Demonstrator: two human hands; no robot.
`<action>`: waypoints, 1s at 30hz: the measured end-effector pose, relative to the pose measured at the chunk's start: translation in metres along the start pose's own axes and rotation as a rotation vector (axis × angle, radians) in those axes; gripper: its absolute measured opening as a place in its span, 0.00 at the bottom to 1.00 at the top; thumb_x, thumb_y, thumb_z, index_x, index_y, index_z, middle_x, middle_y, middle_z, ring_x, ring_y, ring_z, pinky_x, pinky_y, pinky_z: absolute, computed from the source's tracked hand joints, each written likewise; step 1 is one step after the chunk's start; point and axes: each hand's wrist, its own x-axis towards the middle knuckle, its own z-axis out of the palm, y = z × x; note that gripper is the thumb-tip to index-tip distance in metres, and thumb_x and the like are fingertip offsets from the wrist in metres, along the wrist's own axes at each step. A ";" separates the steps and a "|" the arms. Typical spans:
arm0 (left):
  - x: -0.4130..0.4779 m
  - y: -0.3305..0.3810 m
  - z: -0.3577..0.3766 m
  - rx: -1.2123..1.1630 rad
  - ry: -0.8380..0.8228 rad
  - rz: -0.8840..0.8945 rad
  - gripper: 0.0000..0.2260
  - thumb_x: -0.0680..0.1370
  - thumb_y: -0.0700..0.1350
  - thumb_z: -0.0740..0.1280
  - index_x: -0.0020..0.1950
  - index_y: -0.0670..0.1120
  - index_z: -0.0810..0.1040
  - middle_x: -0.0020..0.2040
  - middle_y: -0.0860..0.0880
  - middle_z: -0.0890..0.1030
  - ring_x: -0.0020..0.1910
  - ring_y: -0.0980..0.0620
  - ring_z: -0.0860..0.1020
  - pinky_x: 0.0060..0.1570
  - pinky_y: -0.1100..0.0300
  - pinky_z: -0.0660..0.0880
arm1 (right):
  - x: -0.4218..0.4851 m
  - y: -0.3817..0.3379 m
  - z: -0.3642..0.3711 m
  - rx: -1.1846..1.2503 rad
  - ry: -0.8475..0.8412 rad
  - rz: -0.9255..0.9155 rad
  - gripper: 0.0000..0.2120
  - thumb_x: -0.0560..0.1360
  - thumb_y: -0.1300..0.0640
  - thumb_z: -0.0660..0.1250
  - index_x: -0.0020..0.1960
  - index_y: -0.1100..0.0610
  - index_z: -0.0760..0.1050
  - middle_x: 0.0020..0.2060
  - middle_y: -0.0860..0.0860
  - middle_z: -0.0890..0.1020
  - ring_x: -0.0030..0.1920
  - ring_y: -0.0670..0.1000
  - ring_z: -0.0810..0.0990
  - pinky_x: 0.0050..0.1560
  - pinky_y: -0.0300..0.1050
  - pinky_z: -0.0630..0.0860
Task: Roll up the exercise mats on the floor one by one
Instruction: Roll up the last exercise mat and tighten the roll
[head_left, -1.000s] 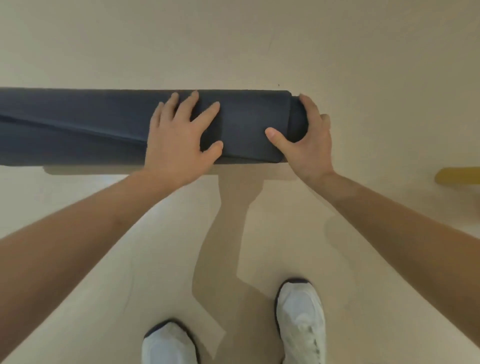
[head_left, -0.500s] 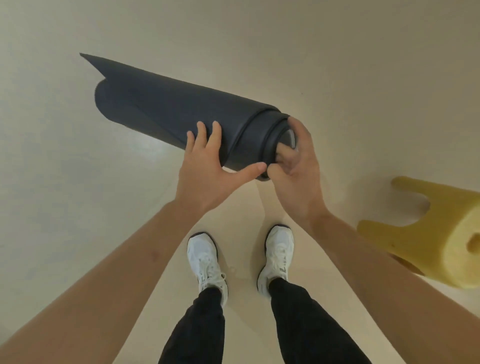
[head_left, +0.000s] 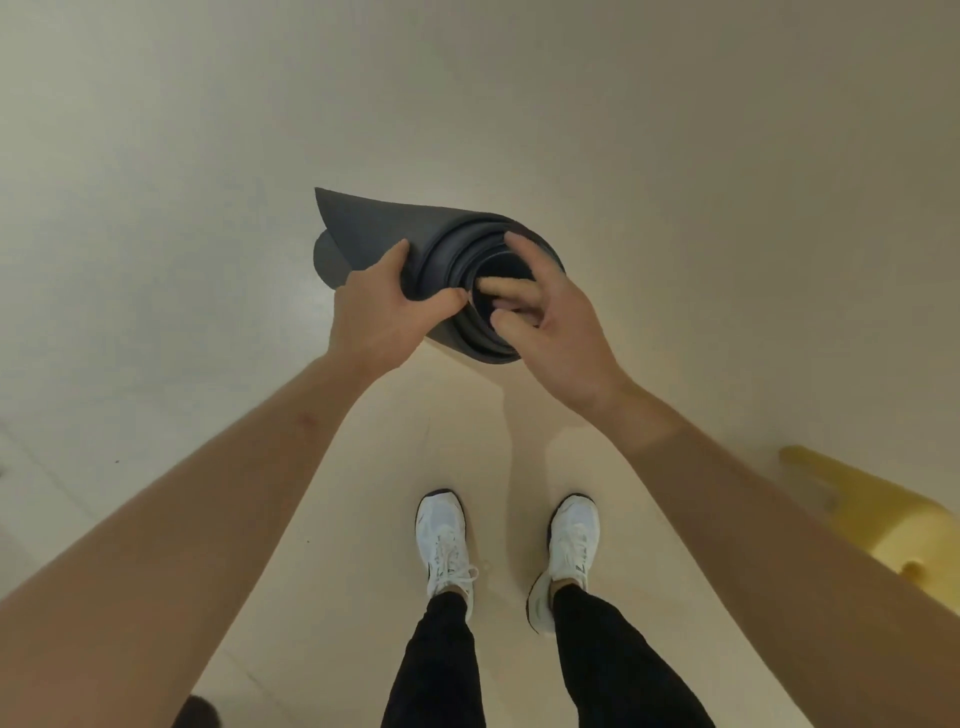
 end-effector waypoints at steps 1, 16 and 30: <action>0.004 -0.001 -0.009 -0.012 0.007 -0.006 0.27 0.68 0.66 0.67 0.61 0.51 0.77 0.43 0.56 0.79 0.46 0.48 0.78 0.43 0.58 0.71 | 0.003 -0.001 0.001 -0.049 0.098 -0.046 0.28 0.78 0.62 0.68 0.77 0.50 0.69 0.53 0.42 0.85 0.56 0.44 0.82 0.61 0.42 0.77; 0.040 -0.018 -0.098 -0.340 -0.096 -0.031 0.30 0.70 0.64 0.68 0.69 0.55 0.79 0.55 0.59 0.84 0.53 0.62 0.80 0.61 0.58 0.76 | 0.105 -0.024 0.018 -0.007 -0.215 -0.085 0.30 0.82 0.47 0.67 0.81 0.47 0.62 0.74 0.39 0.71 0.72 0.38 0.70 0.76 0.47 0.69; -0.055 -0.014 -0.071 -0.650 0.127 -0.268 0.24 0.78 0.56 0.70 0.73 0.55 0.77 0.61 0.56 0.84 0.62 0.56 0.82 0.66 0.50 0.77 | 0.069 -0.071 0.020 -0.346 -0.172 -0.042 0.21 0.75 0.38 0.72 0.66 0.41 0.78 0.48 0.26 0.80 0.53 0.32 0.80 0.61 0.35 0.76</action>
